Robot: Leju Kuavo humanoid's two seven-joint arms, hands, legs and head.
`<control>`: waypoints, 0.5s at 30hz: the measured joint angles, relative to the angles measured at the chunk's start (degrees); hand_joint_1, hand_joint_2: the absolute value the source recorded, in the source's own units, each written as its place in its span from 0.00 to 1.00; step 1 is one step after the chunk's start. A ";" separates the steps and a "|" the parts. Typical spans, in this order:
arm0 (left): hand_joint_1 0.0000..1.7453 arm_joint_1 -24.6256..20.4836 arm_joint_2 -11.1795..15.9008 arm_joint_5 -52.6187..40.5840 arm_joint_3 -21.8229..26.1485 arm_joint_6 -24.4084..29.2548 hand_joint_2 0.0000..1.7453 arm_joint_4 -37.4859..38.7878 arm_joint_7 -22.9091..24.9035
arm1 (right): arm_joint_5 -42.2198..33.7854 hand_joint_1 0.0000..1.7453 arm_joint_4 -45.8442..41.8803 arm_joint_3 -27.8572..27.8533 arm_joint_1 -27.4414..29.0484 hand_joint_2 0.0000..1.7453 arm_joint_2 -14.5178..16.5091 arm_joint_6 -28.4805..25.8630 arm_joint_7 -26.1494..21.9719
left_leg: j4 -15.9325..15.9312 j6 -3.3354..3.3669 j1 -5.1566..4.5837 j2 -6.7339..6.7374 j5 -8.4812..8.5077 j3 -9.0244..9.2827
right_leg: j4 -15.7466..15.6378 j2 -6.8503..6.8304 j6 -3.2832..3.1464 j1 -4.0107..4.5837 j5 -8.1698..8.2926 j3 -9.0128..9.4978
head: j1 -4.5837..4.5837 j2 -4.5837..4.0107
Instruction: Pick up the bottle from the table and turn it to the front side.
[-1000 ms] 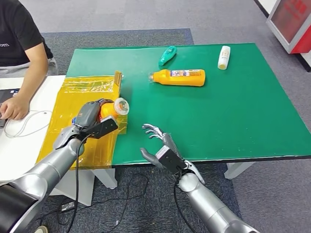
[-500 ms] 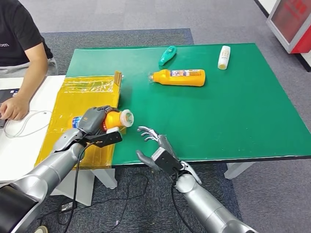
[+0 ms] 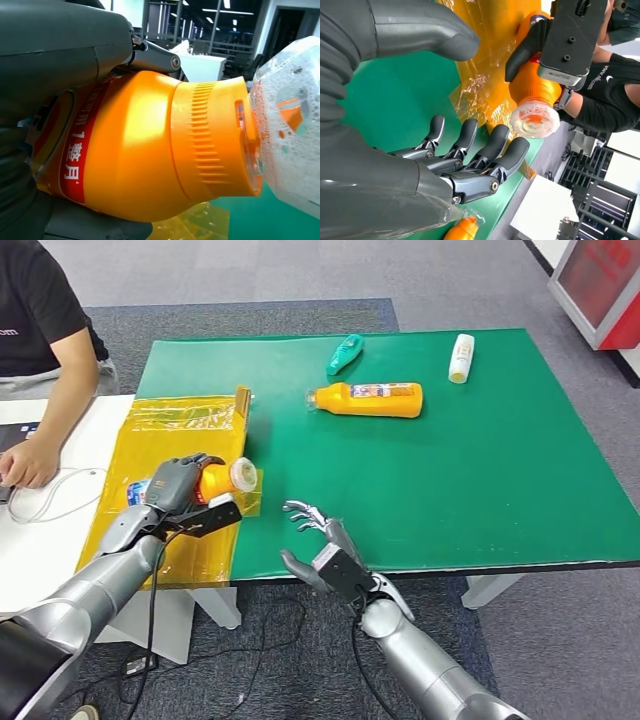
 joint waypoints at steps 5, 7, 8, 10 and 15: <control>1.00 0.00 0.03 0.62 0.91 1.65 1.00 0.37 -0.31 | 0.21 1.00 0.11 0.65 0.01 1.00 0.01 0.01 0.00 | 0.00 0.00 0.00 0.00 0.00 0.00 | 0.00 0.00 0.00 0.00 0.00 0.00 | 0.00 0.00; 1.00 0.01 0.03 0.66 1.15 2.30 1.00 0.54 -0.74 | 0.19 1.00 0.23 0.95 0.03 1.00 0.05 0.01 0.00 | 0.00 0.00 0.00 0.00 0.00 -0.01 | 0.00 0.00 0.00 0.00 0.00 -0.01 | -0.01 0.00; 1.00 0.01 0.03 0.67 1.23 2.47 1.00 0.61 -0.97 | 0.16 1.00 0.31 1.02 0.05 1.00 0.08 0.01 0.00 | 0.00 0.00 0.00 0.00 0.00 -0.01 | 0.00 0.00 0.00 0.00 0.00 -0.01 | -0.01 0.00; 1.00 0.01 0.02 0.73 1.35 2.72 1.00 0.74 -1.45 | 0.08 1.00 0.46 1.06 0.10 1.00 0.14 -0.03 0.00 | 0.00 0.00 0.00 0.00 0.00 -0.02 | 0.00 0.00 0.00 0.00 0.00 -0.02 | 0.00 0.00; 1.00 0.18 -0.16 1.04 2.04 4.21 1.00 0.97 -3.18 | -0.34 1.00 0.72 1.14 0.25 1.00 0.17 -0.54 0.00 | 0.00 0.00 0.00 0.00 0.00 -0.06 | 0.00 0.00 0.00 0.00 0.00 -0.05 | 0.00 0.00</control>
